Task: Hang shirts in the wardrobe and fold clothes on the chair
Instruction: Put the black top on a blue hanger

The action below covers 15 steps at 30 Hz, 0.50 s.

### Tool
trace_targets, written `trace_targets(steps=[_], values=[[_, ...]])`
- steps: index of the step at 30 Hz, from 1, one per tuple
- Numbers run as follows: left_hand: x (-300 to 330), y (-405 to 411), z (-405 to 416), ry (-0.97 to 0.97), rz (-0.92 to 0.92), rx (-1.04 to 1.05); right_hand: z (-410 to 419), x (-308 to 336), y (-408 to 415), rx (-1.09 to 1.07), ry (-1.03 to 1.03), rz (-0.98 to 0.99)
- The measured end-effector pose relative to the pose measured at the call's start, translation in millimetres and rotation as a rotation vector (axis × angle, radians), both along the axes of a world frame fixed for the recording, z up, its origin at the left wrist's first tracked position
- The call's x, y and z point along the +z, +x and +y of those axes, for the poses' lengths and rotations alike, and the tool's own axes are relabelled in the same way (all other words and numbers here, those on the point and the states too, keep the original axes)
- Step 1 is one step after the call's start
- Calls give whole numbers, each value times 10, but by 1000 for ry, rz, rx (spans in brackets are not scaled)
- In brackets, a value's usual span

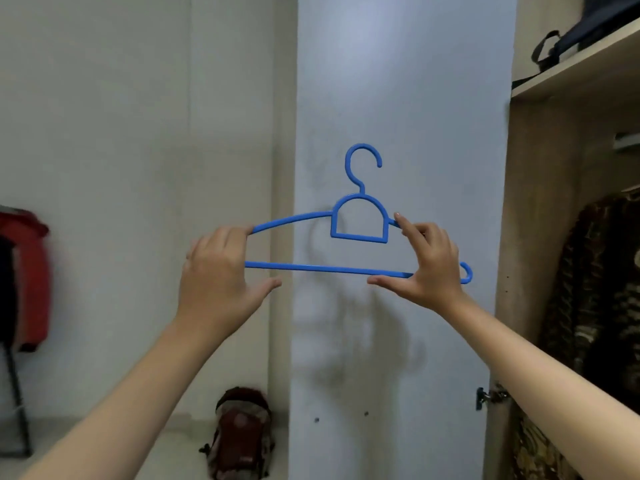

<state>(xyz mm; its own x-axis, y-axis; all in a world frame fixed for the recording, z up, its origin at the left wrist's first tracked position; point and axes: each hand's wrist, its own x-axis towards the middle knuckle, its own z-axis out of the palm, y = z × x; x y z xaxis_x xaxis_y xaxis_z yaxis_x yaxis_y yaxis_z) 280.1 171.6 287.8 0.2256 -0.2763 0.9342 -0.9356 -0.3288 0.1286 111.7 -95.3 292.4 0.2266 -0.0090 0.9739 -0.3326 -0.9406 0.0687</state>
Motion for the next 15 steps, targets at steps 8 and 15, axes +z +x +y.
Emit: trace_targets(steps=[8, 15], values=[[-349, 292, 1680, 130, -24, 424, 1441, -456, 1020, 288, 71, 77], [-579, 700, 3250, 231, 33, 552, 3018, -720, 2074, 546, 48, 134]])
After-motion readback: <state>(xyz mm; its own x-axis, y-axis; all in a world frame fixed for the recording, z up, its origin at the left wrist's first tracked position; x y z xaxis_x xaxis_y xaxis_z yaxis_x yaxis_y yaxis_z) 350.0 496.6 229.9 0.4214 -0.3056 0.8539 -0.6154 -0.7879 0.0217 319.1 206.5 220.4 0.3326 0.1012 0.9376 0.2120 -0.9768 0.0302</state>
